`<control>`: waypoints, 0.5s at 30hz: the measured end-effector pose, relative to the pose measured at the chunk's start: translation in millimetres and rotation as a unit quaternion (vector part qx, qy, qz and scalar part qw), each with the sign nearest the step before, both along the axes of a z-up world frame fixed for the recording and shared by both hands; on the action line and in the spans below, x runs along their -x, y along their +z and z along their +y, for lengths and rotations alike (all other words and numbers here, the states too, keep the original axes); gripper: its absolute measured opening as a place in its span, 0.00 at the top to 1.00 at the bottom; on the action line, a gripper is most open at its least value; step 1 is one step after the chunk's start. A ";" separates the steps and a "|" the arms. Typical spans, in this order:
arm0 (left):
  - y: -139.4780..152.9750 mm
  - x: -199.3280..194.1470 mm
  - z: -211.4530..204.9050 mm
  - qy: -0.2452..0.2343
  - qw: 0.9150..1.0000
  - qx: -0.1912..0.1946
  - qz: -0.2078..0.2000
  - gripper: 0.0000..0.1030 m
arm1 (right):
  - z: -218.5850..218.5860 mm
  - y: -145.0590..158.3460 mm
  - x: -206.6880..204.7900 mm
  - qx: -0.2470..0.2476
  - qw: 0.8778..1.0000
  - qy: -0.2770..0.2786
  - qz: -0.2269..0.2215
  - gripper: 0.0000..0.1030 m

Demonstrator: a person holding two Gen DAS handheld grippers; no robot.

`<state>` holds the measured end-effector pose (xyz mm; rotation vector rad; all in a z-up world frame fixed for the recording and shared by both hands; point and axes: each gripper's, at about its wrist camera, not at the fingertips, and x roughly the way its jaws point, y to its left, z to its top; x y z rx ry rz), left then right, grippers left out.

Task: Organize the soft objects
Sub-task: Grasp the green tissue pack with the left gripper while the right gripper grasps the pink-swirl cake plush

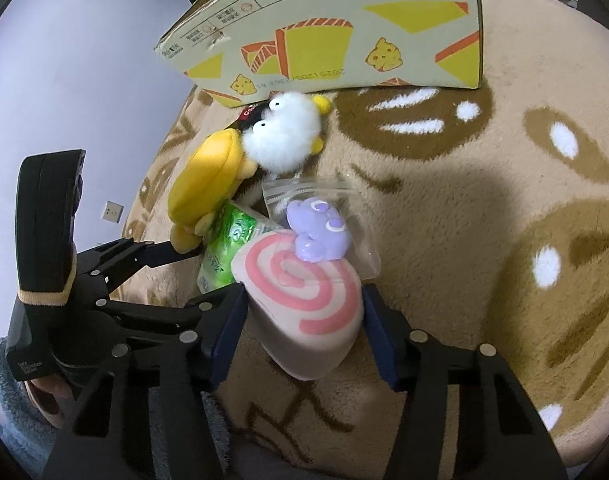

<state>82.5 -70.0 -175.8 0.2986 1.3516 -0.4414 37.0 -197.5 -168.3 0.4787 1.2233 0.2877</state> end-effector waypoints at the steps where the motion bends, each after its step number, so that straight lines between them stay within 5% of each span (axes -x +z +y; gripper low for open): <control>1: -0.8 0.7 -1.6 -0.001 1.000 0.000 -0.002 0.25 | 0.3 0.1 -0.8 0.001 1.000 0.001 0.000 0.43; 10: -11.5 -0.3 -17.6 -0.008 1.000 -0.008 -0.005 0.27 | -5.0 -12.0 -6.4 -0.011 1.000 -0.006 0.025 0.49; 15: -6.4 3.1 -16.7 -0.008 1.000 0.004 -0.010 0.47 | -2.4 -9.4 -4.6 -0.004 1.000 0.003 0.013 0.56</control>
